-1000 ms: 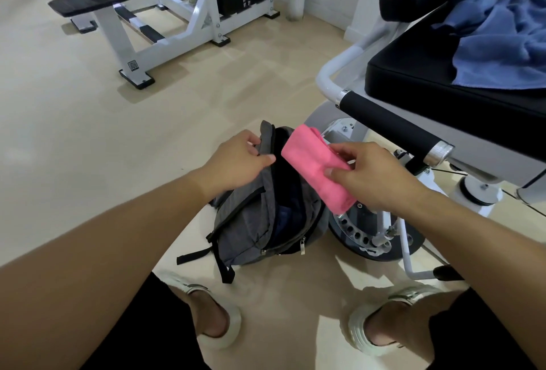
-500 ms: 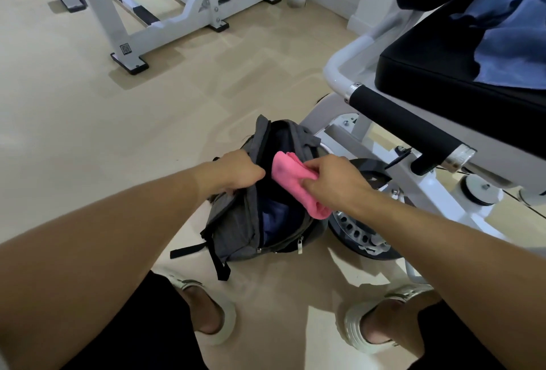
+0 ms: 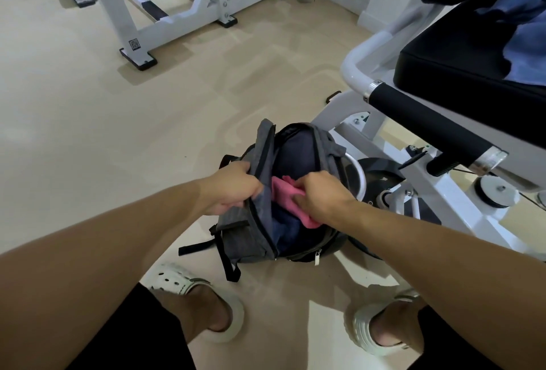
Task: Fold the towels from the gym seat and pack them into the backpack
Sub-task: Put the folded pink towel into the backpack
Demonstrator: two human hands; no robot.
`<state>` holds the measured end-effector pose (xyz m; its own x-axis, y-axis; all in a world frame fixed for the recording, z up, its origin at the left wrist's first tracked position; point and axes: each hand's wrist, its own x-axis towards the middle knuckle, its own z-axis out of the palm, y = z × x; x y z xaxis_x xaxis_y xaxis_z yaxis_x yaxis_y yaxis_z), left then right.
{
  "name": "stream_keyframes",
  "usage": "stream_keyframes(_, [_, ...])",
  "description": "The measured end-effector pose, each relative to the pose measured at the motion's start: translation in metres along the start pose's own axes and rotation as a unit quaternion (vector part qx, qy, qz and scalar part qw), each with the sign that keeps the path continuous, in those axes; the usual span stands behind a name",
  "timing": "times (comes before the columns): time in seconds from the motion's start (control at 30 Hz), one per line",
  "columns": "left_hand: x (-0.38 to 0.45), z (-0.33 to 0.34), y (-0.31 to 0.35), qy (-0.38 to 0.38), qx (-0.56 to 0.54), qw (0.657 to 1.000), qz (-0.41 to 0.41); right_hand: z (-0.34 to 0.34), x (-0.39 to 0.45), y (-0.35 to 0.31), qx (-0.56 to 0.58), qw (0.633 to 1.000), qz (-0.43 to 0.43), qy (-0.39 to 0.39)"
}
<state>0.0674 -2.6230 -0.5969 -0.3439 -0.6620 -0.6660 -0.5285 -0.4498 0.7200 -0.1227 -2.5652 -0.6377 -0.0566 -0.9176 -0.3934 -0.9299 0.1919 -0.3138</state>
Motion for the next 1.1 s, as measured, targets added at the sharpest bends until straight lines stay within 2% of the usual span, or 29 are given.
stream_keyframes(0.1, [-0.005,0.004,-0.002,-0.011,0.0,1.0,0.002,0.007,0.002,-0.003,-0.005,1.0,-0.008,-0.005])
stream_keyframes(0.2, [-0.005,0.001,-0.005,-0.009,-0.015,1.0,0.001,0.022,0.0,-0.01,-0.035,0.993,-0.073,-0.081])
stream_keyframes(0.27, [-0.003,-0.003,-0.007,-0.007,-0.026,1.0,0.003,0.032,-0.003,-0.009,-0.109,0.981,-0.117,-0.106])
stream_keyframes(0.4, [-0.003,-0.013,-0.009,0.008,-0.043,0.999,0.002,0.047,-0.01,-0.007,-0.19,0.972,-0.137,-0.003])
stream_keyframes(0.5, [-0.005,-0.019,-0.01,0.021,-0.039,0.999,0.005,0.052,-0.018,-0.016,-0.192,0.973,-0.119,0.04])
stream_keyframes(0.83, [-0.005,-0.037,-0.022,0.019,0.032,0.999,-0.006,0.061,0.034,-0.036,-0.032,0.986,-0.111,-0.12])
stream_keyframes(0.9, [-0.011,-0.041,-0.02,0.024,0.044,0.999,-0.009,0.063,0.042,-0.04,-0.055,0.983,-0.12,-0.127])
stream_keyframes(1.0, [-0.017,-0.042,-0.014,0.057,0.08,0.995,-0.001,0.065,0.039,-0.041,-0.175,0.967,-0.151,-0.108])
stream_keyframes(1.1, [-0.013,-0.045,-0.014,0.084,0.138,0.987,0.022,0.077,0.04,-0.032,-0.177,0.97,-0.137,-0.093])
